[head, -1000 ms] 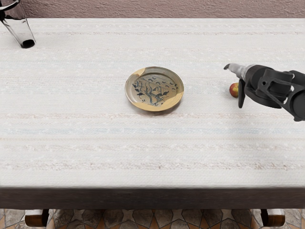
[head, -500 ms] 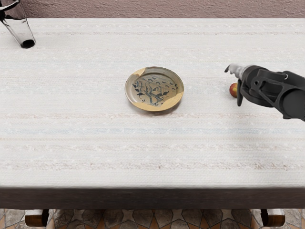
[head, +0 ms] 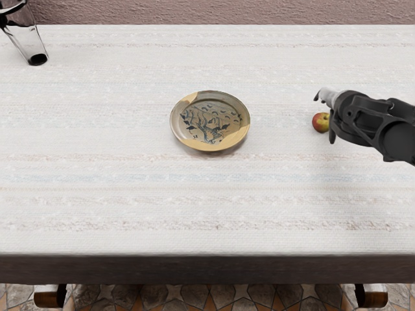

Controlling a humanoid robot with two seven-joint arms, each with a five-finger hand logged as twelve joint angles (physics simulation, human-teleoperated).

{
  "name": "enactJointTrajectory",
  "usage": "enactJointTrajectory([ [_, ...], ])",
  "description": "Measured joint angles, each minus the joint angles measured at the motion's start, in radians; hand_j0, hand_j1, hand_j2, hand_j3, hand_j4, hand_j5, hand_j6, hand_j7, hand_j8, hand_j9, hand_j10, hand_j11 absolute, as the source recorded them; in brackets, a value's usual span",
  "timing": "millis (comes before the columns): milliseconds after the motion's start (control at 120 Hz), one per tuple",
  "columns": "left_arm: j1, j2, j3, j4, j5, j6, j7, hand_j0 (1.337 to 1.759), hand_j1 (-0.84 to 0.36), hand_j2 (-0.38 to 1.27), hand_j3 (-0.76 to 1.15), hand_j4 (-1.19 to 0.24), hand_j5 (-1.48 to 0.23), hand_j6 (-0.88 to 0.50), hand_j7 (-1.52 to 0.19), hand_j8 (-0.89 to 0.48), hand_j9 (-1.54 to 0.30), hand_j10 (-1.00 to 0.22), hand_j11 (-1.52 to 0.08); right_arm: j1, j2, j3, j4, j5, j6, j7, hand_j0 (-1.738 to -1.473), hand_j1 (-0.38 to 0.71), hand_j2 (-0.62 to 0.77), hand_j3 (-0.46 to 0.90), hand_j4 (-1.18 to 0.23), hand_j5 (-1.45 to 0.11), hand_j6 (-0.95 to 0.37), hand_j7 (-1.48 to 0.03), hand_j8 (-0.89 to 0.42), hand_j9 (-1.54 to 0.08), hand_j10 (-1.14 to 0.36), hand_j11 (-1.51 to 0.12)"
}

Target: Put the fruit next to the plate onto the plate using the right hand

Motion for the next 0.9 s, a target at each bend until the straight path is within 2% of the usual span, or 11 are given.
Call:
enactJointTrajectory([
  [658,0.000,0.000,0.000,0.000,0.000,0.000,0.000,1.658,0.35,0.00,0.00,0.00,0.00,0.00,0.00,0.00,0.00,0.00,0.00,-0.020,0.032,-0.038,-0.021,0.001,-0.097,0.000,-1.658,-0.11,-0.04,0.00,-0.20,-0.26,-0.20,-0.26,-0.20,-0.26,-0.20,-0.26],
  [900,0.000,0.000,0.000,0.000,0.000,0.000,0.000,1.658,0.35,0.00,0.00,0.00,0.00,0.00,0.00,0.00,0.00,0.00,0.00,-0.025,0.032,-0.038,-0.021,0.004,-0.107,0.000,-1.658,-0.04,-0.05,0.00,-0.26,-0.34,-0.26,-0.34,-0.26,-0.34,-0.26,-0.34],
])
